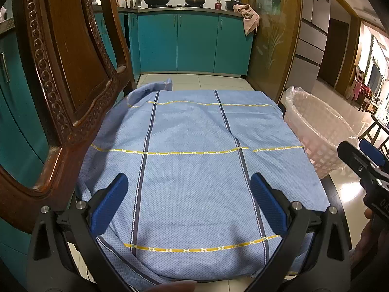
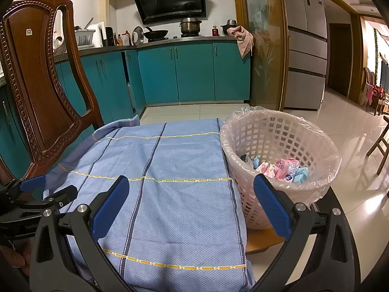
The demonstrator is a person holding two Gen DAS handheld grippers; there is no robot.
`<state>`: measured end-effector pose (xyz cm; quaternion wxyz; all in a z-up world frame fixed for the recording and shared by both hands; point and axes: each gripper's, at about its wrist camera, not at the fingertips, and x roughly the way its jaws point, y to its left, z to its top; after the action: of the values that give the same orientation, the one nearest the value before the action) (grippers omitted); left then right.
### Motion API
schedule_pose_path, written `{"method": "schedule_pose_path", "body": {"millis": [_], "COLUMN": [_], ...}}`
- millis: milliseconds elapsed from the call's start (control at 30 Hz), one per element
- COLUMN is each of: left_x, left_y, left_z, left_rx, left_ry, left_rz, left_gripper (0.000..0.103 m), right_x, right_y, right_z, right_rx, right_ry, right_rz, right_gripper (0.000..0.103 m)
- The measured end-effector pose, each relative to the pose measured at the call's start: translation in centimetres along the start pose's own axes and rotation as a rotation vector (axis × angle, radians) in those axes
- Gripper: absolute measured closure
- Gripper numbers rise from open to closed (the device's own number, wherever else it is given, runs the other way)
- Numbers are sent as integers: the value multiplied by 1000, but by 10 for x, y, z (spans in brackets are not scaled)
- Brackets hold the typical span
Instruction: Collect trash
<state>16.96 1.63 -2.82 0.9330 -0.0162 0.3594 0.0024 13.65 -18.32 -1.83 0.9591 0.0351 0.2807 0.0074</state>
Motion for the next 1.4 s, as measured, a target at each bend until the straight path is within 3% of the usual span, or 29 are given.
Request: {"method": "schedule_pose_path", "body": {"millis": [1400], "left_x": [2], "left_y": [1], "left_z": [-1], "left_rx": [2], "left_ry": [3], "left_rz": [1], "left_gripper": [3], "right_x": [0], "right_y": [3], "right_z": [1], "right_rx": [-3], "right_ry": [6], "right_rz": [4], "right_gripper": [3]}}
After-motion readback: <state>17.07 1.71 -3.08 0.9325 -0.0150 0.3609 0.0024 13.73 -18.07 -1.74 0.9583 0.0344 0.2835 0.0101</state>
